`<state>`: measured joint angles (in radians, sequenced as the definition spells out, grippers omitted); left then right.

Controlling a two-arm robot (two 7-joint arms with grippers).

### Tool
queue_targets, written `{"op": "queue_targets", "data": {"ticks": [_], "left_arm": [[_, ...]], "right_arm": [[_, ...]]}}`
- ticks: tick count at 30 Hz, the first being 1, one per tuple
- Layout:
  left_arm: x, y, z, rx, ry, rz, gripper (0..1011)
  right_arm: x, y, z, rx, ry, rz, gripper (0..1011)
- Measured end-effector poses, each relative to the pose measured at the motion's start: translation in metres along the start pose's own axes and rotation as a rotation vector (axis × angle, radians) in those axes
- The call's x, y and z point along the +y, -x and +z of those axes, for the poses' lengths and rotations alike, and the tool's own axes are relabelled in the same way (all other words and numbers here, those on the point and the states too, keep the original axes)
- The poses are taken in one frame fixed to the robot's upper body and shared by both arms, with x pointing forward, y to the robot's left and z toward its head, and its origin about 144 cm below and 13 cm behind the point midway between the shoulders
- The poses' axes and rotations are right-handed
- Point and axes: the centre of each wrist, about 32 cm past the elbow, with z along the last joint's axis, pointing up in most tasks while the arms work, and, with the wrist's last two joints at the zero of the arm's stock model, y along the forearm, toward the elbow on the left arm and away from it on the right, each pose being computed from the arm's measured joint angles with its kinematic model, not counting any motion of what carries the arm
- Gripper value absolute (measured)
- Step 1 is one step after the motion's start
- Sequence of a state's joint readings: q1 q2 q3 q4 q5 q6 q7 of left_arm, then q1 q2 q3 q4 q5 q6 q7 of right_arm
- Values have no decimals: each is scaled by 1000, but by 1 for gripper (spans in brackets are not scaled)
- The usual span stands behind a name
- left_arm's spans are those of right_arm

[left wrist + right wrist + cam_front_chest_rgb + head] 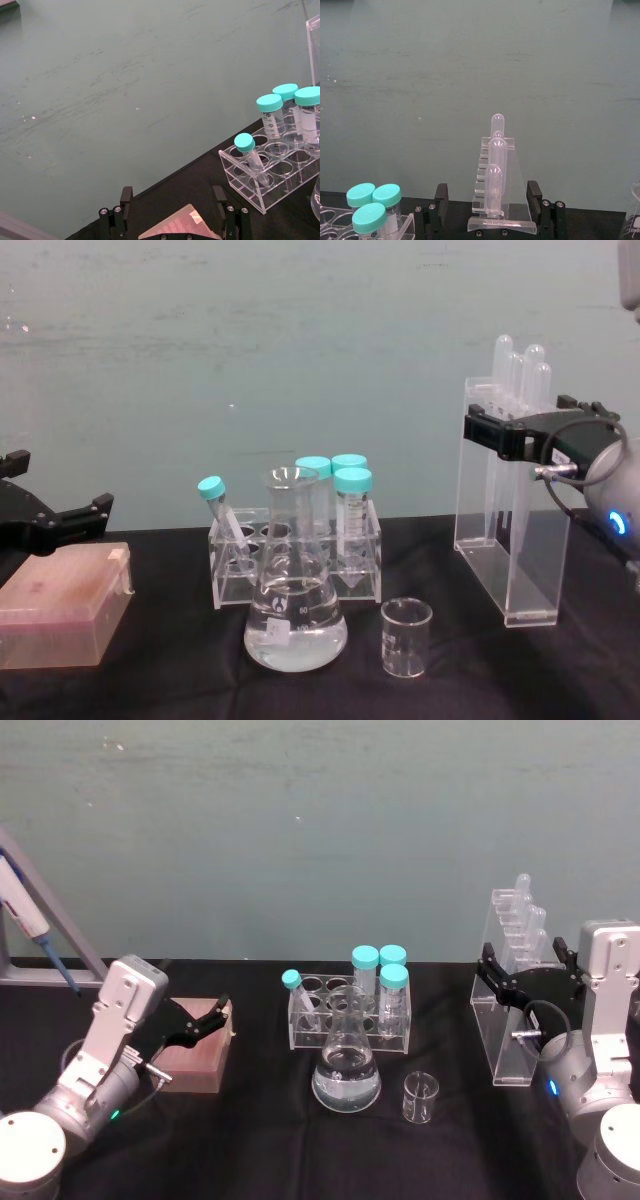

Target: Place the experimental apparatus aside using one hand.

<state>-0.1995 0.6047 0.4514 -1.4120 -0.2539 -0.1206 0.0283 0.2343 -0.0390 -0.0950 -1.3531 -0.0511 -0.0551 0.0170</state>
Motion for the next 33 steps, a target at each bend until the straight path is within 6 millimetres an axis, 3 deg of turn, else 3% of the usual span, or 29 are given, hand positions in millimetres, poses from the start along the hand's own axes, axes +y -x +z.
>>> {"op": "queue_targets", "data": {"ticks": [33], "left_arm": [[0,0,0,0,0,0,1000]], "right_arm": [[2,-3,0,-7,-11,8,1002]]}}
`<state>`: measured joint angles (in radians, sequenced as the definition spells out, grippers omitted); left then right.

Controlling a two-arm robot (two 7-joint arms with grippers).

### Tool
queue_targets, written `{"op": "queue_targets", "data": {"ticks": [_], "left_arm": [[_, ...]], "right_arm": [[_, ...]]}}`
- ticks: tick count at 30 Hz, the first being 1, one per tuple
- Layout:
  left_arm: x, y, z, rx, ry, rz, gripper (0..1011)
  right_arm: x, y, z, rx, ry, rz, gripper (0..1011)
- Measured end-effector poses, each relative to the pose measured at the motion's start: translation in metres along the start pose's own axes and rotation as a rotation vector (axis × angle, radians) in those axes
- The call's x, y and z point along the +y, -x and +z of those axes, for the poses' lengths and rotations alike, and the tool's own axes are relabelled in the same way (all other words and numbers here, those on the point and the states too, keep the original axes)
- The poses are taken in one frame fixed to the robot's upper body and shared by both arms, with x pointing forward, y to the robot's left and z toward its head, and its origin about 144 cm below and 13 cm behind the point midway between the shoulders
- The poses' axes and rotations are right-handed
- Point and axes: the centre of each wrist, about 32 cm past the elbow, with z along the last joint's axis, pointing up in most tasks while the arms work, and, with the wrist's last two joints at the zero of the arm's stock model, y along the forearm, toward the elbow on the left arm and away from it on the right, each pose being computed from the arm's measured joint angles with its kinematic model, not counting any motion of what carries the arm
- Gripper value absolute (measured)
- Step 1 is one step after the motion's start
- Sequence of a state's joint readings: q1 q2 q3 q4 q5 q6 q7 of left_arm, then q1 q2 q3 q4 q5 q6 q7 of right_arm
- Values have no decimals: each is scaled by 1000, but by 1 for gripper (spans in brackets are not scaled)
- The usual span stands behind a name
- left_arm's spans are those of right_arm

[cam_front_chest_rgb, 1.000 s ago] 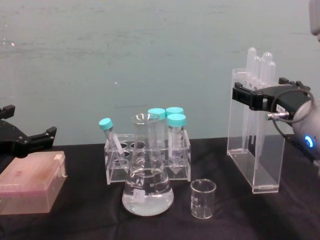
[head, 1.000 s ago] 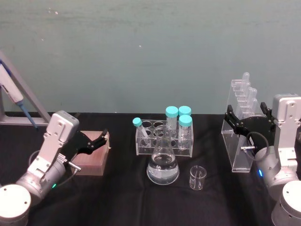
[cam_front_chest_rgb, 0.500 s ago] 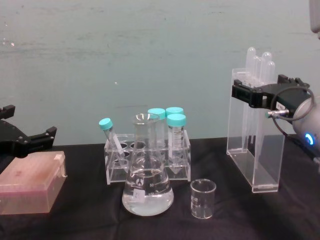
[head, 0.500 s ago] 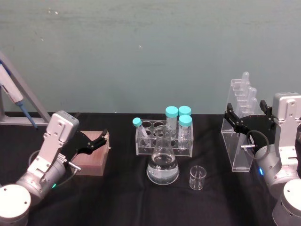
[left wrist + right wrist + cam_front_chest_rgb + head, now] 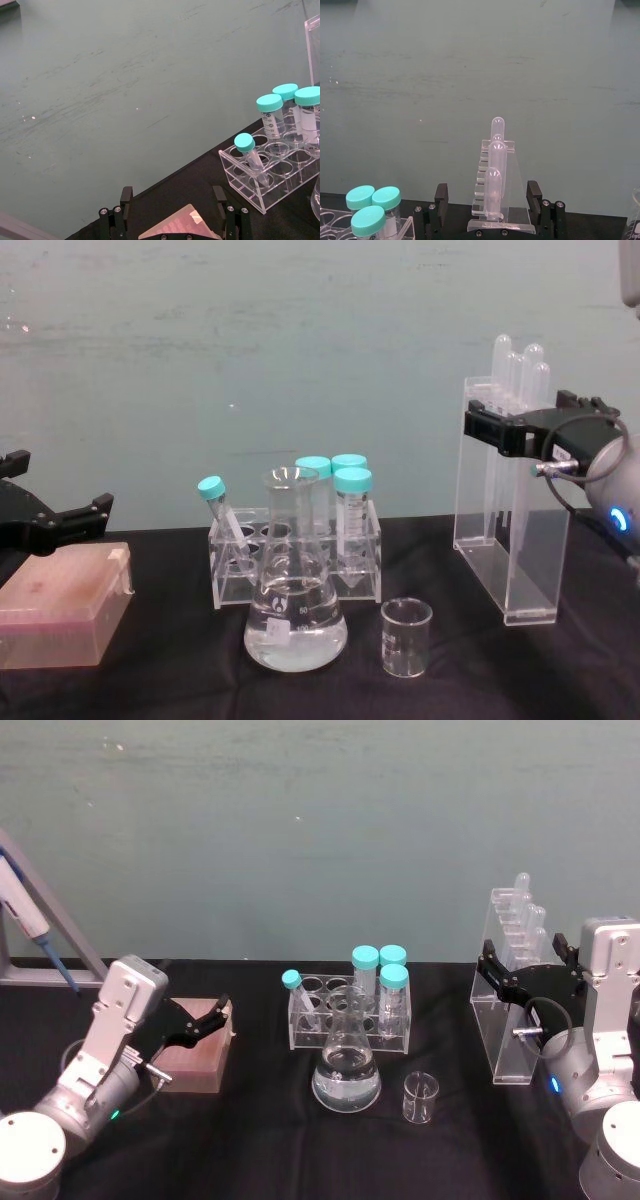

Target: Place the experimental apparatus aside using one hand.

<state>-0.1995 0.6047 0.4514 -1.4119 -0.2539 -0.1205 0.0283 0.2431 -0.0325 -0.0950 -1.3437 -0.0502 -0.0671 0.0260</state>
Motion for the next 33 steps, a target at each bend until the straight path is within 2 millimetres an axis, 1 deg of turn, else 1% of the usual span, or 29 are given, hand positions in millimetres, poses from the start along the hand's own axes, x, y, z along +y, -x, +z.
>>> {"op": "queue_targets", "data": {"ticks": [33], "left_arm": [[0,0,0,0,0,0,1000]], "right_arm": [[0,0,0,2,0,-3,1000]]}}
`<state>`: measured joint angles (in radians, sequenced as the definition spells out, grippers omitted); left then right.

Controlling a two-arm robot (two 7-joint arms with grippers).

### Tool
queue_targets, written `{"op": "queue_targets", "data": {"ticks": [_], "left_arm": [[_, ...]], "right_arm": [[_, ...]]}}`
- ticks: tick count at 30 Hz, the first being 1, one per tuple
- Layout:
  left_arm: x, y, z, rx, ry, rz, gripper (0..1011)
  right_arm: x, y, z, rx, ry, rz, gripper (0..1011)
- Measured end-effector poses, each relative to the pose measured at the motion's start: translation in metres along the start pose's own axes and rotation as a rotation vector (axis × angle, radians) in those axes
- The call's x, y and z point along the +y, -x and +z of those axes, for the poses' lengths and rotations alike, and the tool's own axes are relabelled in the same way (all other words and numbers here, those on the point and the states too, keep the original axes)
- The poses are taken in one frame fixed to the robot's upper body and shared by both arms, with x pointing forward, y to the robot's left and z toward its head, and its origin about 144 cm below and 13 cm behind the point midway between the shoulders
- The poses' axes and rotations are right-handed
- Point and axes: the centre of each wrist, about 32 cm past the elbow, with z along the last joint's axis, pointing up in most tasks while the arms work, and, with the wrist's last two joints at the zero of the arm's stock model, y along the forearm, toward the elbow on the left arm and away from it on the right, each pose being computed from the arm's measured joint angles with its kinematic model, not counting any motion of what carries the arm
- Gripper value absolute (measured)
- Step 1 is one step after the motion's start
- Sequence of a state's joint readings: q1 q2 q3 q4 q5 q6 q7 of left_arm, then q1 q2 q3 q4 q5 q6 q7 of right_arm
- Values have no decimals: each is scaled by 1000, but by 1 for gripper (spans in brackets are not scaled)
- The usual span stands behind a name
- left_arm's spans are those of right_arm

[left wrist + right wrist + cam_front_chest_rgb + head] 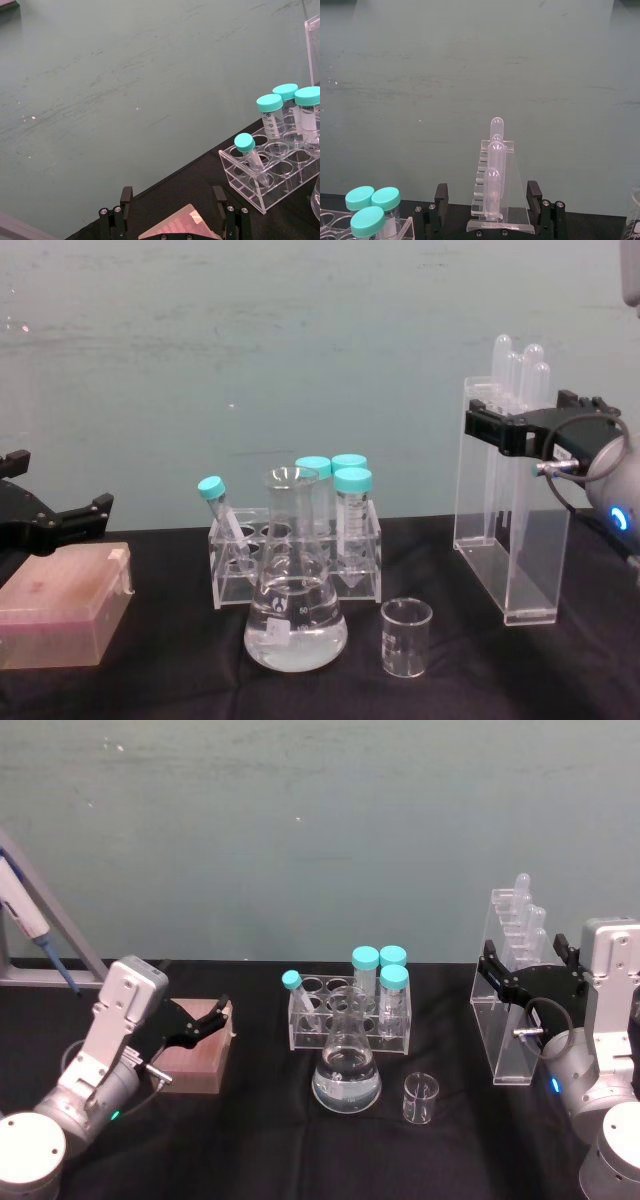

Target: Place the experimental apparatus aside using one hand.

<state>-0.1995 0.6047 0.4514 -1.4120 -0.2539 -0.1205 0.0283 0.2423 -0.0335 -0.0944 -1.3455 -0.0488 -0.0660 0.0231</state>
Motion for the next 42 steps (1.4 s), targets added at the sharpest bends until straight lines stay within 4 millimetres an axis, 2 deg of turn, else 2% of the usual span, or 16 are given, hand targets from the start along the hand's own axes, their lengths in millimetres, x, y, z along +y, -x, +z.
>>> {"op": "queue_targets", "data": {"ticks": [12,15,29,42], "left_arm": [[0,0,0,0,0,0,1000],[0,0,0,0,0,0,1000],[0,0,0,0,0,0,1000],[0,0,0,0,0,0,1000]], "right_arm": [[0,0,0,0,0,0,1000],[0,0,0,0,0,0,964],[0,0,0,0,0,0,600],[0,0,0,0,0,0,600]]}}
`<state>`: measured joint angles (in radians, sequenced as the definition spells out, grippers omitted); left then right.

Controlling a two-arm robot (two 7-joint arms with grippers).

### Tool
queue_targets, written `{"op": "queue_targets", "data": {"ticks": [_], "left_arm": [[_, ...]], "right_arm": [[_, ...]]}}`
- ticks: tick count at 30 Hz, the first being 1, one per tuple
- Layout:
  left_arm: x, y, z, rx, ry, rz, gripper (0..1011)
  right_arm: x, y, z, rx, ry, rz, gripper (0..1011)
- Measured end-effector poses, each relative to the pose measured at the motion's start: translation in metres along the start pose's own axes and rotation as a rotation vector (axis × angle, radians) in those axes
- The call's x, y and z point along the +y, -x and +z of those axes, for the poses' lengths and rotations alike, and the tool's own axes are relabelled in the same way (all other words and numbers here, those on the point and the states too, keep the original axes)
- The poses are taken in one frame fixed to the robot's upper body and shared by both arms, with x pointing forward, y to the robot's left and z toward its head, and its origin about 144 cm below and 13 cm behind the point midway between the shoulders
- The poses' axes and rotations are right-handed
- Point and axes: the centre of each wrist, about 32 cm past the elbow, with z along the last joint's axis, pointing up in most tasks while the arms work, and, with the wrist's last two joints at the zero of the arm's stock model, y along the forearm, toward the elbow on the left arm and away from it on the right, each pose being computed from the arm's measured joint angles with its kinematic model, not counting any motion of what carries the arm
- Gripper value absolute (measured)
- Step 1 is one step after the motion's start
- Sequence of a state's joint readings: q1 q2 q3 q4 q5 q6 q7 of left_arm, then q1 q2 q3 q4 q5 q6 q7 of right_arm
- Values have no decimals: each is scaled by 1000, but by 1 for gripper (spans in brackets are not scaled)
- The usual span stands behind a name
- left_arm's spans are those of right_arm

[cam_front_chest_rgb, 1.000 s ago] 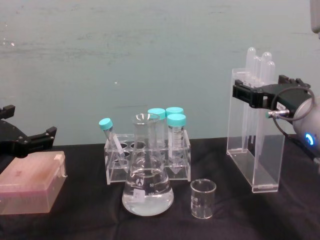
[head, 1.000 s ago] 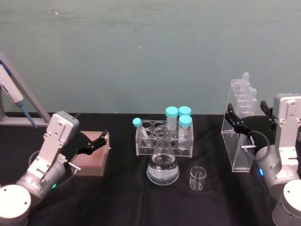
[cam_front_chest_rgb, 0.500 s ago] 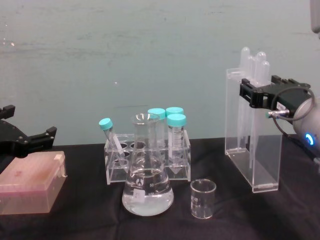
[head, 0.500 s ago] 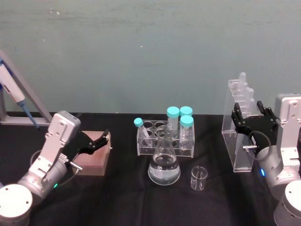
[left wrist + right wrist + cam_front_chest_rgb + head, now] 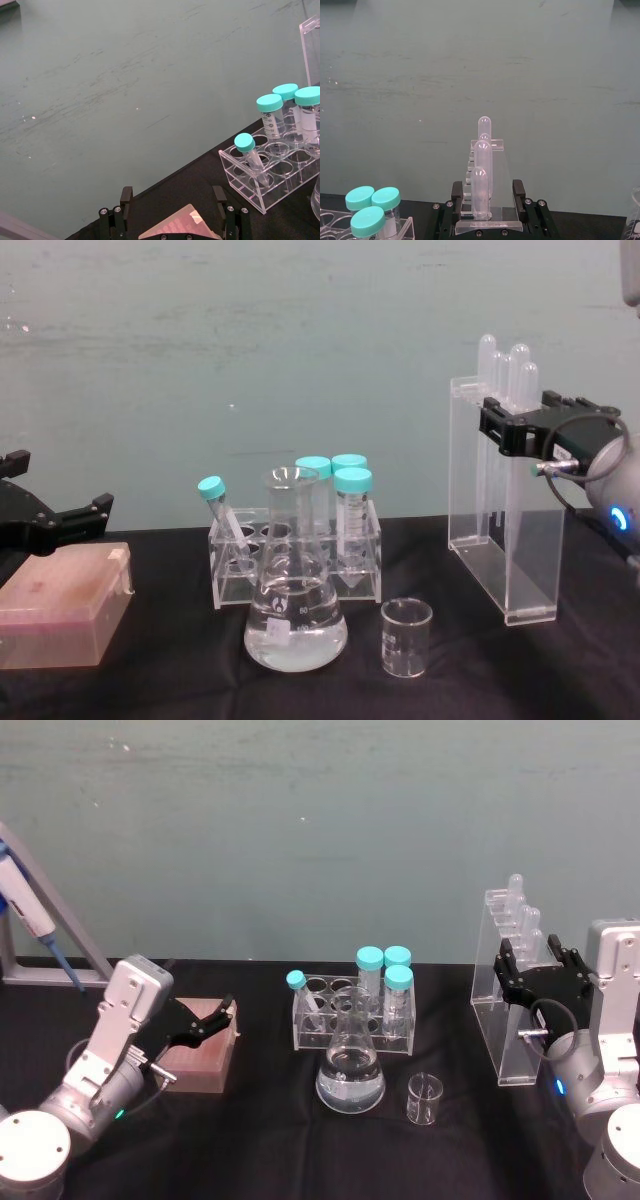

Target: Place the experimental apparatus aside using one hand.

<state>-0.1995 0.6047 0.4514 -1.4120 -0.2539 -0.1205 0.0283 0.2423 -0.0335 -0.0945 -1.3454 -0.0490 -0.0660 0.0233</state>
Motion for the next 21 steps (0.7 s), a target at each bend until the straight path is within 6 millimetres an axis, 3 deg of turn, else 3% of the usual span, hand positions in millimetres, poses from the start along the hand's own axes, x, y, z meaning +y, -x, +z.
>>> {"op": "queue_targets", "data": {"ticks": [21], "left_arm": [[0,0,0,0,0,0,1000]], "right_arm": [[2,0,2,30,16,-48,600]]}}
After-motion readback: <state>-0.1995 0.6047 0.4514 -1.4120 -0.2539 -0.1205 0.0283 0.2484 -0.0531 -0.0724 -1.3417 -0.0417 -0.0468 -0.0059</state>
